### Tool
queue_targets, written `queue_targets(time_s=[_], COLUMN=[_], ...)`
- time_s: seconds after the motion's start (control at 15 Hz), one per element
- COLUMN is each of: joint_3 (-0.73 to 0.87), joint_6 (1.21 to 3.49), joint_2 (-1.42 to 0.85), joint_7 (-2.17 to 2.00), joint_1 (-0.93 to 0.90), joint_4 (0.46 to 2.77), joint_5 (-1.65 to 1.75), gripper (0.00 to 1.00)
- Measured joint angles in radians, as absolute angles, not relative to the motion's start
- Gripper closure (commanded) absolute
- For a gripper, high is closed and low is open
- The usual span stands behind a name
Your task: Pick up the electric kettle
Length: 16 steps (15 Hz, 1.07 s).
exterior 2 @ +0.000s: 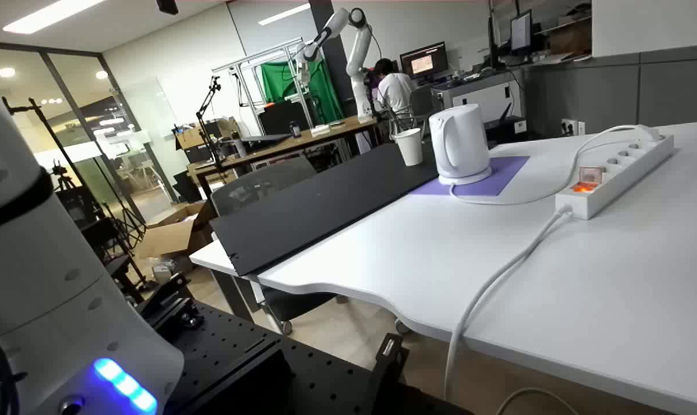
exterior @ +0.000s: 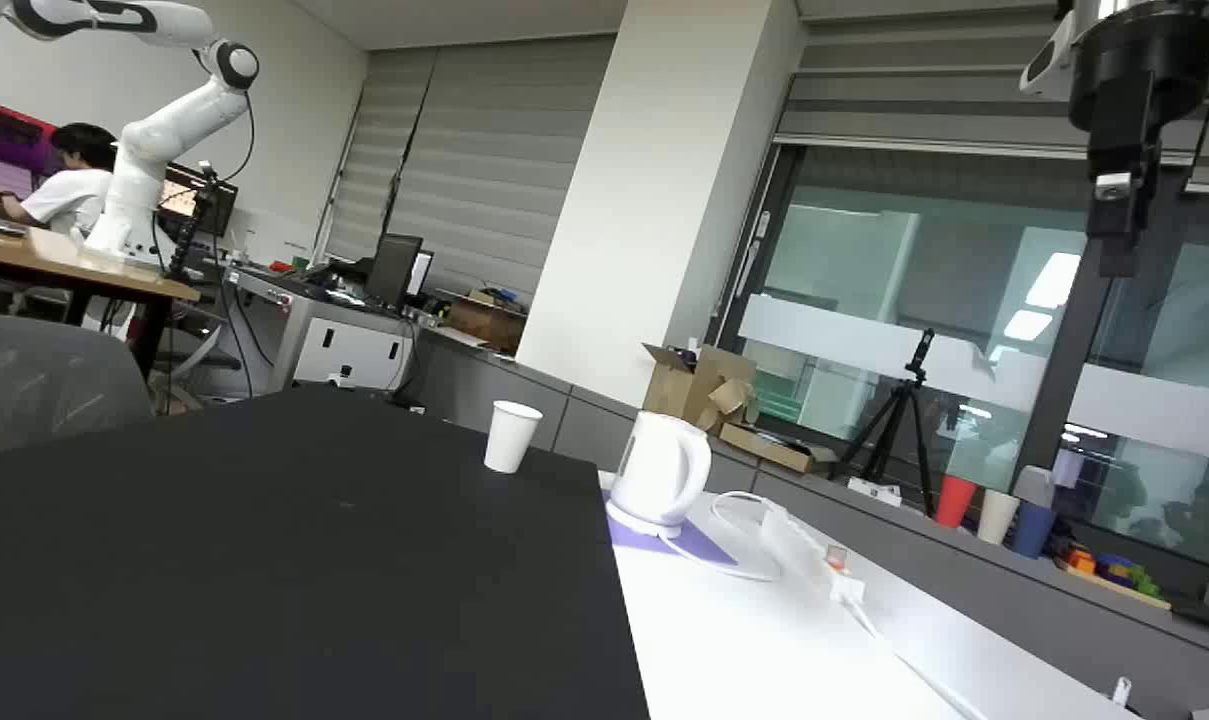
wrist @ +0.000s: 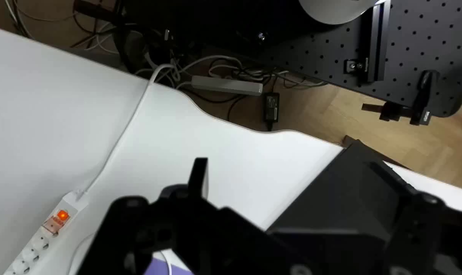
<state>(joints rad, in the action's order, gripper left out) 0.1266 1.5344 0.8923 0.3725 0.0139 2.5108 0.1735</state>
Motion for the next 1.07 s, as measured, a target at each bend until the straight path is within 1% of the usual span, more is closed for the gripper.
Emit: queue_targets(time_s=[0.73,0.87,1.07], joint_3=[0.129,0.150,0.222], joint_6=[1.548,1.616,1.783], joint_2=[0.893,0.881,0.805], joint_7=[0.373,0.378,0.412], joint_1=[0.013,0.013,0.019], joint_4=[2.511,2.511,2.491], joint_5=[0.177,0.212,0.297], gripper=[0.00,0.00,0.00])
